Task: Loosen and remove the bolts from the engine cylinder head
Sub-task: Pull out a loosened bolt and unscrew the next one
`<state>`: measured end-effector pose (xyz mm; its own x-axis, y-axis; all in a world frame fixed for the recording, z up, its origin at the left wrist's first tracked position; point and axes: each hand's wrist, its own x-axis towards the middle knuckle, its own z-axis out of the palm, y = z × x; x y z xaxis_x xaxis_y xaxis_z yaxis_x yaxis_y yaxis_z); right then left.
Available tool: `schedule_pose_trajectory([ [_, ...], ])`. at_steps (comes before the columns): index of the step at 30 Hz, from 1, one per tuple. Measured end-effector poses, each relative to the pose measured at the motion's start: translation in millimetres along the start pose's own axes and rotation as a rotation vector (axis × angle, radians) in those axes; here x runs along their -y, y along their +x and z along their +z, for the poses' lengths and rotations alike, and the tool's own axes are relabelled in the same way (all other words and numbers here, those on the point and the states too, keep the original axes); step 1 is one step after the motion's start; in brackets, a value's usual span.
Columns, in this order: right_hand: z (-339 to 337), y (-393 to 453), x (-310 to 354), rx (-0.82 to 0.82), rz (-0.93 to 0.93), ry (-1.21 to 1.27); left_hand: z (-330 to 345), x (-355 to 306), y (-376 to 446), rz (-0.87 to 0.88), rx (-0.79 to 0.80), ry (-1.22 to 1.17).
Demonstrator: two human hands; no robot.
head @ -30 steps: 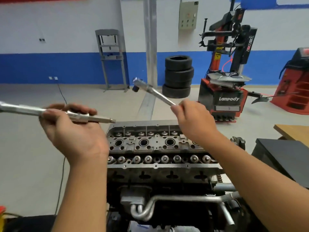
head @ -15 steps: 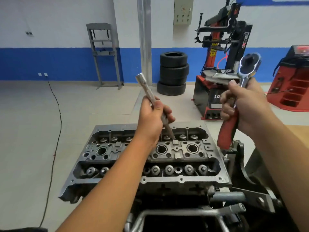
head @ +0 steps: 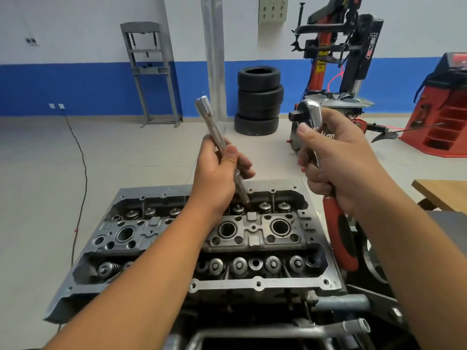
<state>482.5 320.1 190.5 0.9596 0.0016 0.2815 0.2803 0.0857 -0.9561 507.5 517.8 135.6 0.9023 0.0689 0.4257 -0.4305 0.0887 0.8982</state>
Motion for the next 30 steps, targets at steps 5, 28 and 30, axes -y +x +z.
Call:
schedule_pose_trajectory([
  [5, 1, 0, -2, -0.077, 0.021, -0.012, 2, 4, 1, -0.038, 0.046, 0.016],
  [28, 50, -14, 20, 0.071, -0.097, -0.176, -89, -10, -3, 0.011, -0.133, -0.218],
  [30, 60, -16, 19, 0.085, -0.098, -0.185, -84, -4, -4, -0.014, -0.118, -0.253],
])
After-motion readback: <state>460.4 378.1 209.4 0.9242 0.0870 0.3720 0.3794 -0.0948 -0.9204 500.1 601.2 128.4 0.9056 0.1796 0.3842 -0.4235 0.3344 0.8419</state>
